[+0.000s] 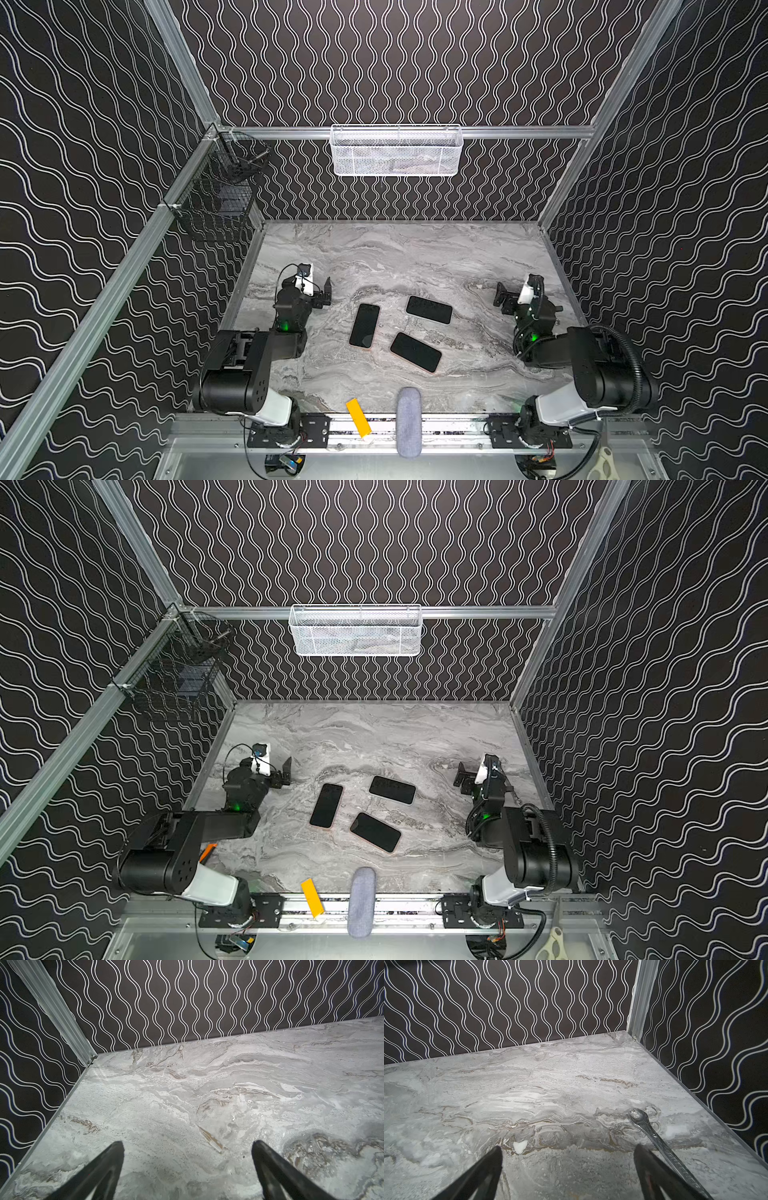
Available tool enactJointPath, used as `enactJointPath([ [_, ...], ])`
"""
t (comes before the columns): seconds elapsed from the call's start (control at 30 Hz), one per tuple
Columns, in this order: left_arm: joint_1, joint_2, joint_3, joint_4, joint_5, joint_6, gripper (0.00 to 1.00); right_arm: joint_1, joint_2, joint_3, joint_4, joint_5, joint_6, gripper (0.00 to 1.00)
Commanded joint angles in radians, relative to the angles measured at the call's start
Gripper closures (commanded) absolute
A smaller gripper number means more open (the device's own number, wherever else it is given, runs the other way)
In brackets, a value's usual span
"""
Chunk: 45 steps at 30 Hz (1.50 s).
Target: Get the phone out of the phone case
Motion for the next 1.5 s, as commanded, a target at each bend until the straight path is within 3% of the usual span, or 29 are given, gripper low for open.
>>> enactJointPath([
  [0.0,0.001,0.003,0.002,0.034,-0.006,0.009,0.01,0.002,-0.001,0.000,0.046,0.004,-0.004,0.00],
  [0.9,0.001,0.006,0.005,0.033,-0.008,0.008,0.01,0.005,0.002,0.000,0.047,0.004,-0.004,0.01],
  [1.13,-0.002,0.001,0.001,0.034,-0.039,0.000,0.01,0.005,0.000,0.000,0.046,0.007,-0.004,0.01],
  [1.23,-0.020,-0.032,-0.002,0.025,-0.139,-0.012,0.01,0.004,0.000,-0.002,0.050,0.003,-0.004,0.01],
  [1.3,-0.046,-0.121,0.002,-0.055,-0.229,-0.013,0.01,0.004,-0.026,-0.005,0.044,0.001,0.005,0.01],
  [1.37,-0.067,-0.213,0.047,-0.204,-0.274,-0.008,0.01,0.002,-0.109,0.029,-0.095,0.007,0.011,0.01],
  [1.47,-0.071,-0.352,0.191,-0.510,-0.337,-0.188,0.01,0.002,-0.225,0.150,-0.419,-0.019,0.049,0.01],
])
